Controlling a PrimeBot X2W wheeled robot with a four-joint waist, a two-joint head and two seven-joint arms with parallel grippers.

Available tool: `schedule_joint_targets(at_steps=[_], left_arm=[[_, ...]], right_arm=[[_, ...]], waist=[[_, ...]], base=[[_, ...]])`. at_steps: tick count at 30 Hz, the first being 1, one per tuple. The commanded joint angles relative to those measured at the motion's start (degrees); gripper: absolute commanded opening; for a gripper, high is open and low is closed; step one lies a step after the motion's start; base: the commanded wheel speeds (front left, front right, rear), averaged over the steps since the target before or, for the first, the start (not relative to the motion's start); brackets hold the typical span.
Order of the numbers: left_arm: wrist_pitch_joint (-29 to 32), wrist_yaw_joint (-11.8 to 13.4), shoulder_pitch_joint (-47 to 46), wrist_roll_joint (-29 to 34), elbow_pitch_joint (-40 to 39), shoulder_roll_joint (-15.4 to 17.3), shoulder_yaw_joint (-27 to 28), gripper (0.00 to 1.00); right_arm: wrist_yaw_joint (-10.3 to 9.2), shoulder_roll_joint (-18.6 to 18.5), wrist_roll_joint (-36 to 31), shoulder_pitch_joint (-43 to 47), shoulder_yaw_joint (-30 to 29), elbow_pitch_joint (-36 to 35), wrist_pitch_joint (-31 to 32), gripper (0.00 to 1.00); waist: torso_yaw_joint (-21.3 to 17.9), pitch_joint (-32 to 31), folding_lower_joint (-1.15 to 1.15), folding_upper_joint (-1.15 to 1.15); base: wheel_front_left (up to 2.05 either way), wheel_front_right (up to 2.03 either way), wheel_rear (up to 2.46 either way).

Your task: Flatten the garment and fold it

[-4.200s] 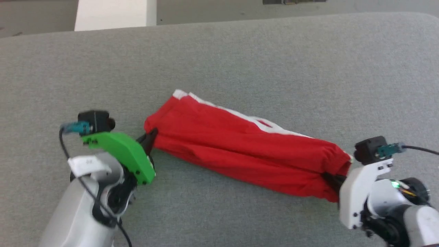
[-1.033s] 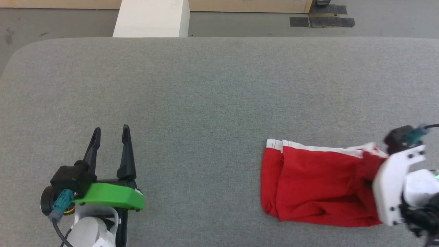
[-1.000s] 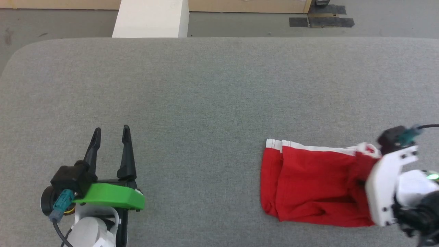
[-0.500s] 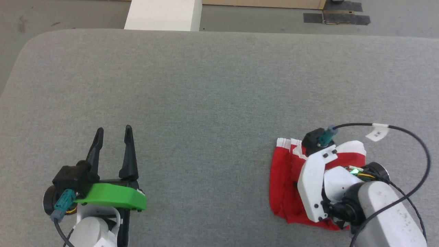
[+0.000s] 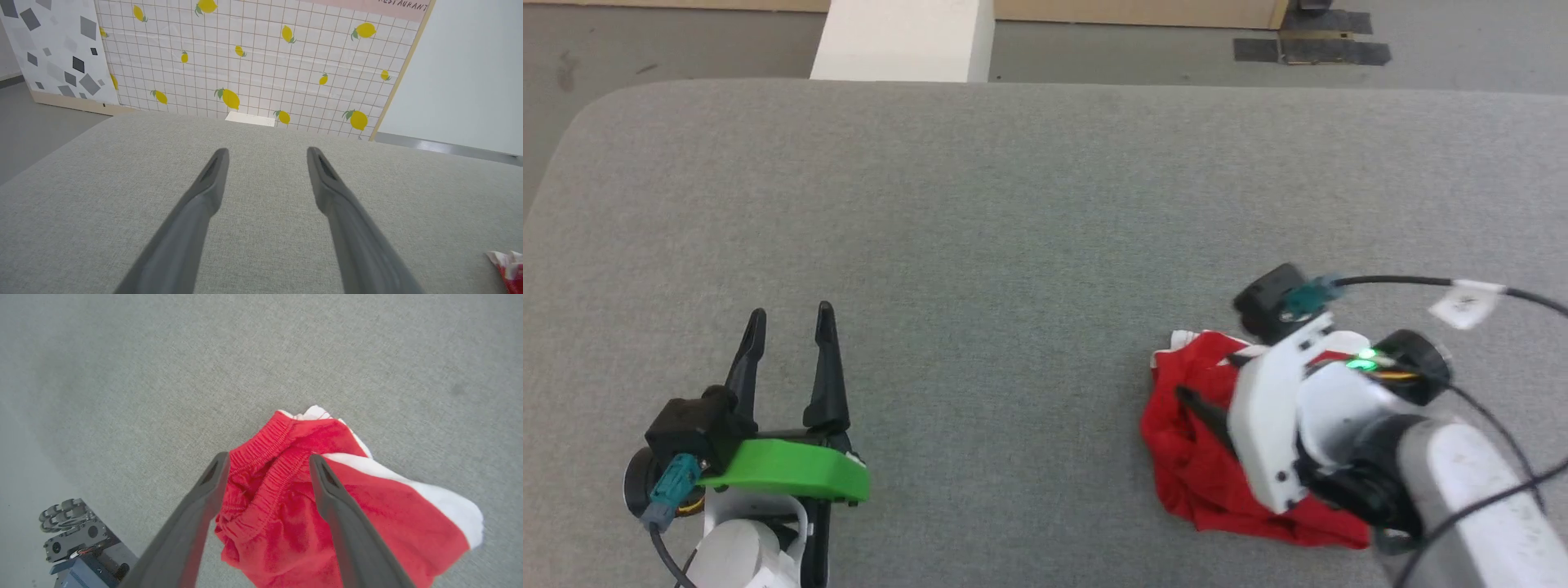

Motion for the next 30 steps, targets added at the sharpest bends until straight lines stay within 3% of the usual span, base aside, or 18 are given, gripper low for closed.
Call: schedule_joint_targets(at_steps=[1,3,4,8,17,23,24,25,26,30], left_arm=[[-0.3,-0.2,0.4,0.7,-0.1,0.2,0.1,1.00],[-0.3,-0.1,0.4,0.7,-0.2,0.4,0.3,1.00],[-0.3,0.1,0.5,0.7,-0.4,0.7,0.6,1.00],[-0.3,0.1,0.6,1.0,-0.7,1.2,0.4,1.00],[0.0,0.5,0.7,1.5,-0.9,1.9,0.0,1.00],[0.1,0.7,0.9,1.5,-0.7,2.1,-0.3,1.00],[0.1,0.8,1.0,1.5,-0.8,2.1,-0.4,1.00],[0.1,0.8,1.0,1.6,-0.8,2.2,-0.4,1.00],[0.1,1.0,1.1,1.5,-0.9,2.2,-0.2,1.00],[0.0,1.8,1.8,1.5,-1.8,2.7,0.7,1.00]], right_arm=[[-0.09,-0.5,0.2,1.2,-1.8,-1.8,-0.1,1.00],[-0.09,-0.6,-0.3,2.7,-5.8,-5.0,-0.6,1.00],[-0.09,-0.6,-2.6,5.9,-13.4,-7.6,-0.7,1.00],[-0.09,-0.7,-6.1,10.7,-19.8,-7.0,-0.2,1.00],[-0.09,3.1,-7.6,15.0,-20.4,2.7,-5.1,1.00],[-0.09,2.8,-7.9,13.5,-17.7,10.3,-8.5,0.97],[-0.09,2.5,-7.6,13.0,-17.4,11.3,-8.8,0.38],[-0.09,2.3,-7.3,12.5,-17.2,11.9,-9.3,0.10],[-0.09,1.8,-7.0,11.9,-16.8,12.6,-9.6,0.00],[-0.09,-1.3,-5.2,9.7,-14.8,13.3,-9.5,0.00]], waist=[[-1.1,-0.6,0.00,0.00],[-1.7,-0.7,0.00,0.00],[-2.5,-0.9,0.00,0.00],[-2.8,-0.7,0.00,0.00],[-2.1,-0.2,0.00,0.00],[-1.9,-0.5,0.00,0.00],[-2.0,-0.5,0.00,0.00],[-2.1,-0.4,0.00,0.00],[-2.5,-0.5,0.00,0.00],[-4.9,0.1,0.00,0.00]], base=[[0.00,0.00,0.00],[0.00,0.00,0.00],[0.00,0.00,0.00],[0.00,0.00,0.00],[0.00,0.00,0.00],[0.00,0.00,0.00],[0.00,0.00,0.00],[0.00,0.00,0.00],[0.00,0.00,0.00],[0.00,0.00,0.00]])
